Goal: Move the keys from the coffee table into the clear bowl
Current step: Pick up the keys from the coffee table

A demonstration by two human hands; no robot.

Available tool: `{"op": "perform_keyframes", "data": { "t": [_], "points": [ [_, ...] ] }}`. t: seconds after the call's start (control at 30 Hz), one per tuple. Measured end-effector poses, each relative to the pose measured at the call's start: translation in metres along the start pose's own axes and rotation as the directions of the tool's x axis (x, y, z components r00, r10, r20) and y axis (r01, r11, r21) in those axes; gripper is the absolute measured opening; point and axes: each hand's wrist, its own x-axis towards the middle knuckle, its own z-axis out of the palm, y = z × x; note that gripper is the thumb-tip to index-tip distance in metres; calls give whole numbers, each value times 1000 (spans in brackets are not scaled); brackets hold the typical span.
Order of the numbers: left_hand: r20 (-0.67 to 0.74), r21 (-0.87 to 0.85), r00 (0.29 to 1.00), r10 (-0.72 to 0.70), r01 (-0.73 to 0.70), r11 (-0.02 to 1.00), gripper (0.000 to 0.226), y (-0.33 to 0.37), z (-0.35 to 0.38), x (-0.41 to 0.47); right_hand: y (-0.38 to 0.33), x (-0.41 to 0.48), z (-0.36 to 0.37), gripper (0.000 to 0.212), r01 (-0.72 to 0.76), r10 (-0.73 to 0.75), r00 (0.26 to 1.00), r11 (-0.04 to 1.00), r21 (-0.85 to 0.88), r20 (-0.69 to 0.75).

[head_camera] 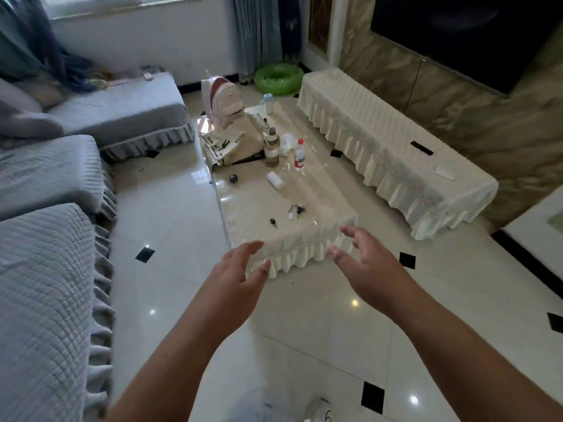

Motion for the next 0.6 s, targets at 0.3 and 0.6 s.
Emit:
{"op": "perform_keyframes", "data": {
  "t": [0.3, 0.6],
  "points": [
    [52, -12, 999, 1, 0, 1000, 44, 3, -3, 120, 3, 107, -10, 55, -72, 71, 997, 997, -15, -18],
    [124, 5, 992, 7, -8, 1000, 48, -24, -23, 283, -24, 251, 3, 54, -114, 109, 992, 991, -71, -65]
  ]
}}
